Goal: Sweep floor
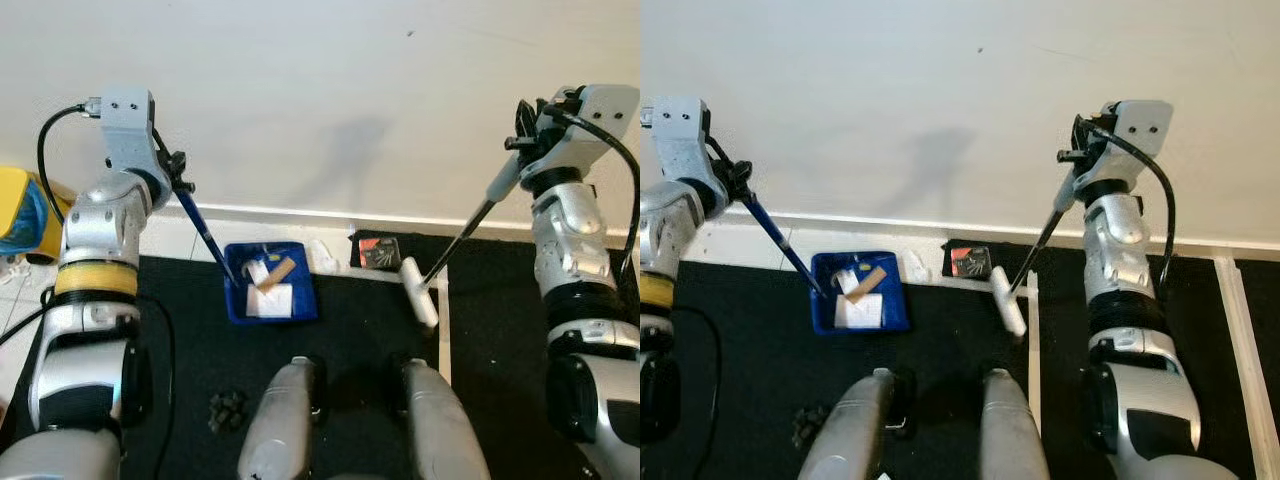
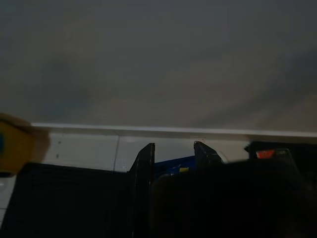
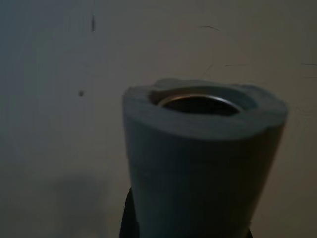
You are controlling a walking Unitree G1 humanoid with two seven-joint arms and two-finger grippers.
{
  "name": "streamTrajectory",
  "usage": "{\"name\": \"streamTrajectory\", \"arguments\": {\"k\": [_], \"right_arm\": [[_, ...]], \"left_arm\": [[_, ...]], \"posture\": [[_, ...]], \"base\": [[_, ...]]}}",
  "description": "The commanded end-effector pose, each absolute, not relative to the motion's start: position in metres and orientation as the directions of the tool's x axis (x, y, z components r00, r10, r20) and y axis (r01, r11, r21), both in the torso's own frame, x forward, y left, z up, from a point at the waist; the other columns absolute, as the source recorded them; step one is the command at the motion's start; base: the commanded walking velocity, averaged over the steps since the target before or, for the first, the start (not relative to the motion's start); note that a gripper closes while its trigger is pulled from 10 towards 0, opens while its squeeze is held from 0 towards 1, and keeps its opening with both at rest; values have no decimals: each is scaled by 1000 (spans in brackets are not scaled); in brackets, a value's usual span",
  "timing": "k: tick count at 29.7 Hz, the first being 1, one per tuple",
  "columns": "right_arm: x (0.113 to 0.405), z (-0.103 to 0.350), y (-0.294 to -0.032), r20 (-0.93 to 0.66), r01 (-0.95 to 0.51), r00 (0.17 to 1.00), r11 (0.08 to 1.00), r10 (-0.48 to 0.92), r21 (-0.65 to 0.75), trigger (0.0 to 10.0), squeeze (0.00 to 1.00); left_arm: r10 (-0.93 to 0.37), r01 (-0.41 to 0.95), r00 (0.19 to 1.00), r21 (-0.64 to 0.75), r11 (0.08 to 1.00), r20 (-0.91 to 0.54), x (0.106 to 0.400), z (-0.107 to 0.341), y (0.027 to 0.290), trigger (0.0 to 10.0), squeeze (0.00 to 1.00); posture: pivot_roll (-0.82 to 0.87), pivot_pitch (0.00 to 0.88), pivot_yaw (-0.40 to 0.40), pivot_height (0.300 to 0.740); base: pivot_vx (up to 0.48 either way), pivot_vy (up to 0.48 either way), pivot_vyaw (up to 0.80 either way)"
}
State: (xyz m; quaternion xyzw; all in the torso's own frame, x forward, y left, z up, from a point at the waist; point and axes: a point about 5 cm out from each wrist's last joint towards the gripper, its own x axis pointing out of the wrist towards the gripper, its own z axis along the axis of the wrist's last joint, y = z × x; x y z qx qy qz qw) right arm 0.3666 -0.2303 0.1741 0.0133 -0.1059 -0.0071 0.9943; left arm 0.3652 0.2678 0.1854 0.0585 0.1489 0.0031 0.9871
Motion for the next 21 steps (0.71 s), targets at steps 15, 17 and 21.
{"name": "streamTrajectory", "arguments": {"k": [15,17,21], "right_arm": [[384,187,-232,200,4,980,998,7,-56,10000,0],[386,190,-231,208,13,978,998,1,-67,10000,0],[388,193,-230,218,40,976,995,-18,-95,10000,0]], "left_arm": [[146,-90,950,205,975,-276,390,187,267,10000,0],[142,-89,950,195,977,-277,393,186,263,10000,0],[120,-73,953,174,982,-279,397,186,253,10000,0]], "posture": [[64,329,119,740],[67,331,123,740],[71,335,131,740]], "base": [[0,0,0],[0,0,0],[0,0,0]]}}
